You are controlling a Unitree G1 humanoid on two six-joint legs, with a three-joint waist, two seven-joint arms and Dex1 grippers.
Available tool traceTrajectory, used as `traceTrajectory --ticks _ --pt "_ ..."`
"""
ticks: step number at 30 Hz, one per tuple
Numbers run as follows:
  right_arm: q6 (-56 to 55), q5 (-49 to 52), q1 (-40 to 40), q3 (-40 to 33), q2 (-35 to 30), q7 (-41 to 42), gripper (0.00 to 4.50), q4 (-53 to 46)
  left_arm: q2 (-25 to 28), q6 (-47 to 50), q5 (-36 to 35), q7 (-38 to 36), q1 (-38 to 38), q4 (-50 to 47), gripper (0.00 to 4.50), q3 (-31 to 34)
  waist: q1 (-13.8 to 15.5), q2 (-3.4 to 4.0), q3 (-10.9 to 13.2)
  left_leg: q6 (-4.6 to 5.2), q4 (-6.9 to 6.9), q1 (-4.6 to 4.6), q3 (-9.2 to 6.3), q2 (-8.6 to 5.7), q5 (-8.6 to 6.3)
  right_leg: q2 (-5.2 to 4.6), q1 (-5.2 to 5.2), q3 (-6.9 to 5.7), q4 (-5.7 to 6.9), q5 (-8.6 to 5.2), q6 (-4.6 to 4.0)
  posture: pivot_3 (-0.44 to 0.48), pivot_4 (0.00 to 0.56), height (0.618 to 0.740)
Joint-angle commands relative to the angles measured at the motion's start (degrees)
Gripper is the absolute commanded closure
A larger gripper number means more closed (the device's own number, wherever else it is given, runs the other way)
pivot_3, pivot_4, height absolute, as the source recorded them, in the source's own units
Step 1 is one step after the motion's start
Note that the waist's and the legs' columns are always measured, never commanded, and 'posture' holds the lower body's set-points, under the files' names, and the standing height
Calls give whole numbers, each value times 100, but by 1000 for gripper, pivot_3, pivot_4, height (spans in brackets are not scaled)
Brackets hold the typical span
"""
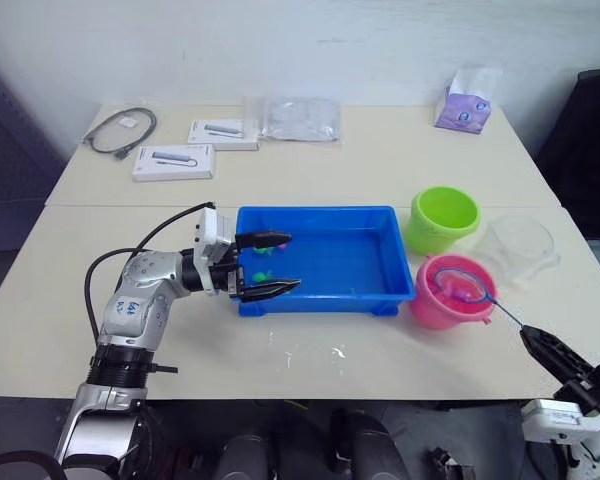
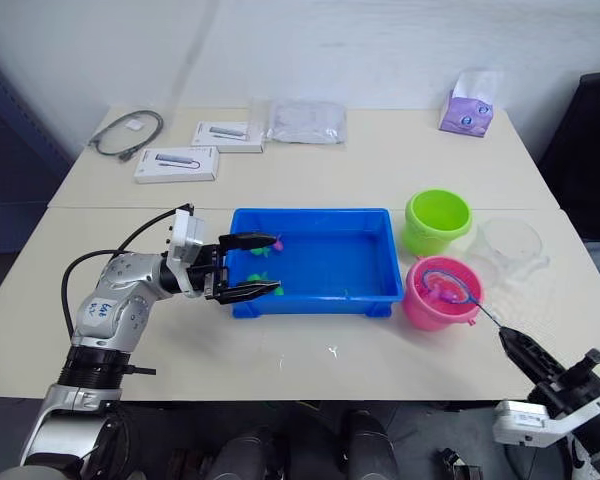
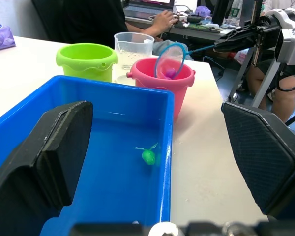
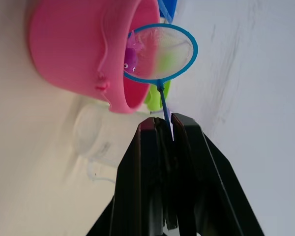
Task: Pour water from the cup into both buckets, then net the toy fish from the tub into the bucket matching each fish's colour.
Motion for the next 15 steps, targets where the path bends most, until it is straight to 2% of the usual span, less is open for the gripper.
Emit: traceTrajectory --ticks 1,6,15 --pt "-308 57 59 123 -191 16 4500 -203 -15 -63 -64 -93 17 -121 14 -9 -3 0 0 0 -1 0 1 0 0 0 0 2 0 0 0 0 150 740" --pt "93 -41 -8 -451 -103 -251 4500 -33 -55 -128 -50 -64 5 -82 14 29 21 0 0 -7 -1 2 -2 5 2 3 -1 -2 4 -3 -5 0 150 740" --pt "101 -306 -22 -565 47 -697 4500 -252 -99 -222 -23 -85 -33 51 14 15 9 0 0 -6 -2 3 -2 4 3 1 -1 -1 3 -2 -4 0 150 740"
